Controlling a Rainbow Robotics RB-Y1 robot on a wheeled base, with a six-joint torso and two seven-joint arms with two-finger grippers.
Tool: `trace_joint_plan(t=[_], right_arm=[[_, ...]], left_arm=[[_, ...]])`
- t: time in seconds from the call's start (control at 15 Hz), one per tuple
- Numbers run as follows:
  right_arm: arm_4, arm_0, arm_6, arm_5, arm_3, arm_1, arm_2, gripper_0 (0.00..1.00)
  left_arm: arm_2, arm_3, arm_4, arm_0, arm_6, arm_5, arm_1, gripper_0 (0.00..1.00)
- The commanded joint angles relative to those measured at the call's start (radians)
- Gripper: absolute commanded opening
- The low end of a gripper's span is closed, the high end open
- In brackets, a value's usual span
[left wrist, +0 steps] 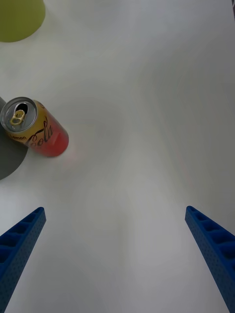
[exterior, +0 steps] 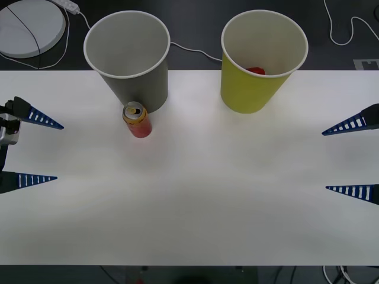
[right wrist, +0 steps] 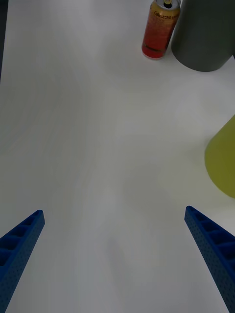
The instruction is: Put the can into the green bin and the plastic bottle into the gray bin
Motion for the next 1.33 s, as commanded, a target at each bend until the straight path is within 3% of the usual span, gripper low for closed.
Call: trace_joint_plan(t=[0.07, 0.67, 0.8, 1.0, 1.33], right_arm=[[0.000, 0.000, 0.000, 0.000, 0.000, 0.000, 0.000, 1.00], [0.000, 0.000, 0.000, 0.000, 0.000, 0.000, 0.000, 1.00], [0.000, 0.000, 0.000, 0.000, 0.000, 0.000, 0.000, 1.00], [0.000, 0.000, 0.000, 0.000, 0.000, 0.000, 0.000, 1.00], [0.000, 0.000, 0.000, 0.000, 0.000, 0.000, 0.000, 1.00]], left_arm=[[0.000, 0.000, 0.000, 0.000, 0.000, 0.000, 0.000, 1.00], [-0.032, 0.009, 0.040, -0.005, 0.032, -0.025, 0.011, 1.00], [-0.026, 0.029, 0.086, 0.005, 0.051, -0.015, 0.023, 1.00], [-0.026, 0.144, 0.230, 0.006, 0.057, -0.020, 0.028, 1.00], [-0.002, 0.183, 0.324, 0.064, 0.074, 0.026, 0.026, 1.00]])
